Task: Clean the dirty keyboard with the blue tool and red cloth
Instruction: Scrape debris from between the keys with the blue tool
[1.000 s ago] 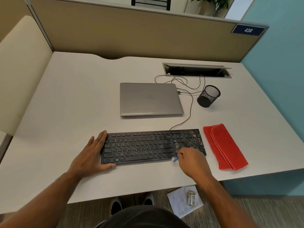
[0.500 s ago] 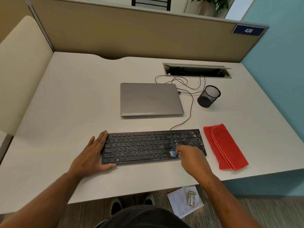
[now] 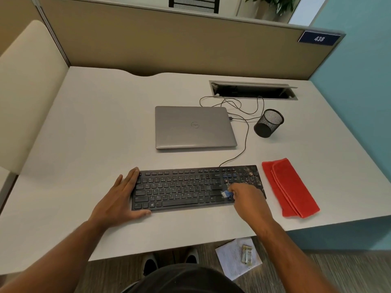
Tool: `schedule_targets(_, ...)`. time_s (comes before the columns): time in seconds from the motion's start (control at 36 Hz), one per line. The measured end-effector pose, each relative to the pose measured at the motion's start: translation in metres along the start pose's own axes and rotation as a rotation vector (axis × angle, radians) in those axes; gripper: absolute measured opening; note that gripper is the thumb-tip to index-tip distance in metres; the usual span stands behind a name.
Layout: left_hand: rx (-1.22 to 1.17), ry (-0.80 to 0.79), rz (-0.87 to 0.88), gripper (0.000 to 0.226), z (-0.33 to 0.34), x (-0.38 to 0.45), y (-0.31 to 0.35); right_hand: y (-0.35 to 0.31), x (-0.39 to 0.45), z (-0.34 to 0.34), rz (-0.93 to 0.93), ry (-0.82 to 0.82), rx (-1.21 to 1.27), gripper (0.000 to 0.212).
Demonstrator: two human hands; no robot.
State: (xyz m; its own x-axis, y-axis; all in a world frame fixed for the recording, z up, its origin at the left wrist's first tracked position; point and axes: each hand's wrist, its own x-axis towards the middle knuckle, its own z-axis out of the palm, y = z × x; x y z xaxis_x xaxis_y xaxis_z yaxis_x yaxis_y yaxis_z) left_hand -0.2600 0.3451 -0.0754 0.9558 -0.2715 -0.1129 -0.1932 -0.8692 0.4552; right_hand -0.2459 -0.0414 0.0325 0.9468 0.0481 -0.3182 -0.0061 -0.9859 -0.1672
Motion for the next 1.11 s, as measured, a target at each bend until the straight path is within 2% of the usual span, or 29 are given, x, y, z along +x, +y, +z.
schedule_targets(0.14,0.000,0.003,-0.012,0.137,0.000,0.000,0.001,-0.007,-0.002,-0.004,-0.014,-0.087,-0.025,0.023)
schedule_targets(0.28,0.006,0.007,-0.009,0.137,0.000,0.000,0.003,-0.005,-0.004,0.006,0.084,0.007,0.045,0.023)
schedule_targets(0.42,0.007,-0.004,-0.011,0.137,0.001,0.000,0.002,-0.010,-0.007,0.009,0.099,-0.001,0.046,0.019)
schedule_targets(0.5,0.005,-0.004,-0.011,0.136,0.000,0.000,0.003,-0.010,-0.008,0.011,0.132,0.082,0.075,0.016)
schedule_targets(0.67,-0.006,-0.003,0.003,0.137,0.001,0.000,0.000,-0.015,-0.013,0.018,0.133,0.059,0.093,0.018)
schedule_targets(0.78,-0.014,0.003,0.009,0.139,0.003,0.001,-0.003,-0.016,-0.013,0.018,0.177,0.162,0.098,0.016)
schedule_targets(0.86,-0.017,0.002,0.013,0.139,0.006,0.001,-0.007,-0.018,-0.014,0.022,0.141,0.070,0.035,0.015)
schedule_targets(0.92,-0.010,0.007,0.020,0.139,0.007,0.002,-0.008,-0.024,-0.013,0.020,0.129,0.024,0.077,0.019)
schedule_targets(1.03,-0.003,0.015,0.043,0.138,0.009,0.003,-0.011,-0.026,-0.016,0.019,0.179,0.159,0.115,0.015)
schedule_targets(1.11,0.002,0.018,0.057,0.136,0.010,0.003,-0.012,-0.025,-0.021,0.025,0.193,0.116,0.022,0.012)
